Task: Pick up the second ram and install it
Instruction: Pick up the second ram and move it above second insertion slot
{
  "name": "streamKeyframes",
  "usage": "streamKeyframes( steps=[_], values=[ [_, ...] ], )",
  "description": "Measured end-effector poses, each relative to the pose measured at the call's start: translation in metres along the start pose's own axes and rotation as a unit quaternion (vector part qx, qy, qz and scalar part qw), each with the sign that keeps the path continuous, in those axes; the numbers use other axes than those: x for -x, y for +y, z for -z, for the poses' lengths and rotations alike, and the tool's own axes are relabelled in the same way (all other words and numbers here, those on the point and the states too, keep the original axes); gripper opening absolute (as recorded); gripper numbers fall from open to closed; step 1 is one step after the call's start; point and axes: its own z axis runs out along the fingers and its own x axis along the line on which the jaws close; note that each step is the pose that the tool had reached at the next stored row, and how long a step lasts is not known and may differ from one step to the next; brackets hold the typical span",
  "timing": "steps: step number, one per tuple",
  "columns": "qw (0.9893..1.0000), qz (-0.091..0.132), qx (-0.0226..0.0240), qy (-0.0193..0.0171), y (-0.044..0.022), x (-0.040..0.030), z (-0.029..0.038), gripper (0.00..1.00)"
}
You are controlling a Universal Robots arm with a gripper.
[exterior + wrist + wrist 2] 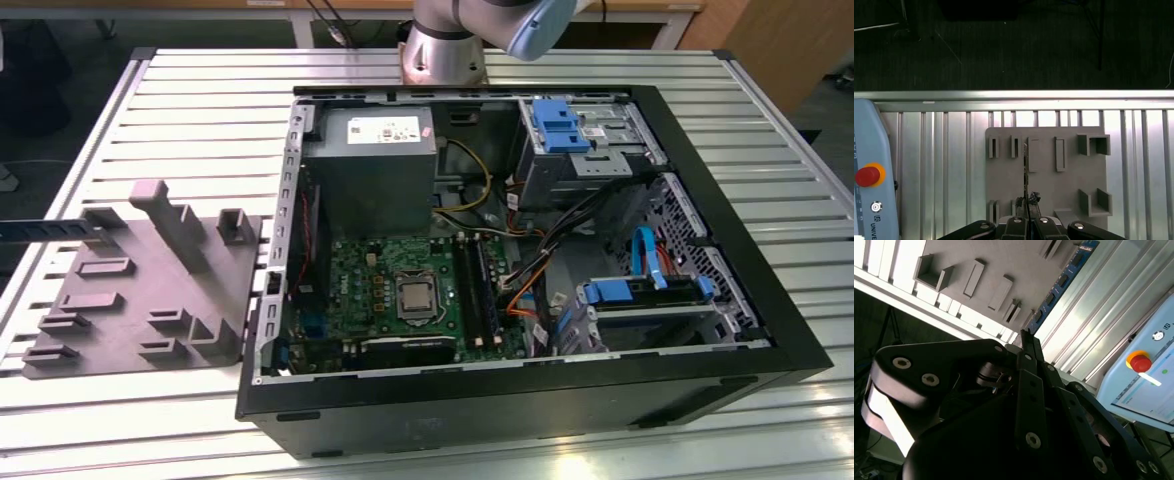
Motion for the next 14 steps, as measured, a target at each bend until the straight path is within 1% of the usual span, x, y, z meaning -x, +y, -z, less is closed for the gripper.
streamKeyframes(
  steps=[14],
  values=[
    [1.0,0.0,0.0,-0.0002,0.0004,0.0002,0.006,0.12]
  ],
)
